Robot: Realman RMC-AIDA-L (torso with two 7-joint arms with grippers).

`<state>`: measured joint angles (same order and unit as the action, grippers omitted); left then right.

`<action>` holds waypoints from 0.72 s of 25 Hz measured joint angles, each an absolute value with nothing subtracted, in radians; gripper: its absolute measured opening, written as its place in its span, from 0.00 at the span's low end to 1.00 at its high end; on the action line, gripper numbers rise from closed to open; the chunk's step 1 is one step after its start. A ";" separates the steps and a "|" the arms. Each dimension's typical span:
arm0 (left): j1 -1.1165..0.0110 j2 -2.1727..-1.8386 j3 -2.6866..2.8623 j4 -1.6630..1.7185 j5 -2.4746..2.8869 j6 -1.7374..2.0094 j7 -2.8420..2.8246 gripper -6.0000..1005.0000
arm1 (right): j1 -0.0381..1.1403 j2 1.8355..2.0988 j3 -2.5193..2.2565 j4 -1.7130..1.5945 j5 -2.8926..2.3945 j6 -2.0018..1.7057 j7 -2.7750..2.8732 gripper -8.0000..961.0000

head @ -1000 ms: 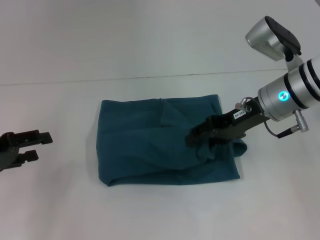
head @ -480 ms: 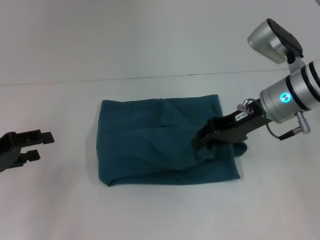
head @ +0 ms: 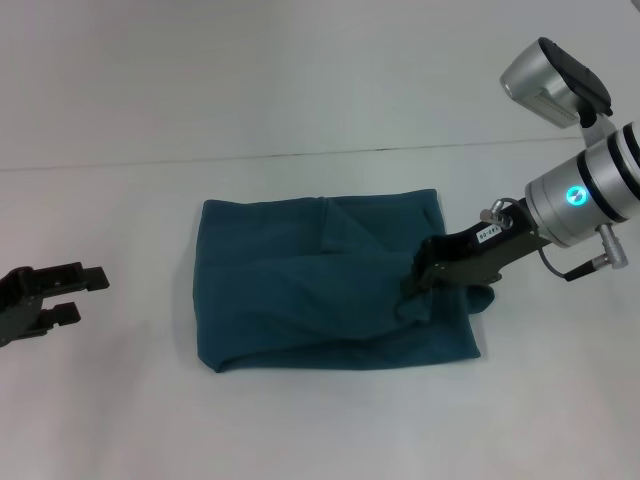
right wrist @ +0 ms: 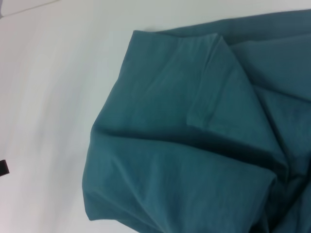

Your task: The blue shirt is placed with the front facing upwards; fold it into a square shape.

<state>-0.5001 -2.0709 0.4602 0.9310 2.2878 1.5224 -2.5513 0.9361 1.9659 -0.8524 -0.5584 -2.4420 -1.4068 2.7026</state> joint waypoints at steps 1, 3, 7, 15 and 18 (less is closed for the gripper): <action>-0.500 -2.071 0.460 0.931 2.288 1.522 -2.551 0.75 | 0.935 1.965 -0.852 -0.558 -2.442 -1.410 2.703 0.07; -0.500 -2.071 0.460 0.931 2.289 1.522 -2.551 0.75 | 0.933 1.959 -0.851 -0.559 -2.442 -1.425 2.703 0.05; -0.496 -2.070 0.460 0.931 2.288 1.522 -2.551 0.75 | 0.919 1.942 -0.848 -0.577 -2.442 -1.477 2.703 0.02; -0.495 -2.069 0.460 0.931 2.285 1.522 -2.551 0.75 | 0.894 1.919 -0.852 -0.573 -2.471 -1.521 2.703 0.02; -0.498 -2.069 0.458 0.931 2.284 1.522 -2.551 0.75 | 0.892 1.933 -0.852 -0.561 -2.521 -1.503 2.703 0.02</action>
<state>-0.4976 -2.0693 0.4575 0.9310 2.2844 1.5216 -2.5509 0.8920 1.9327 -0.8525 -0.5608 -2.5214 -1.5027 2.7033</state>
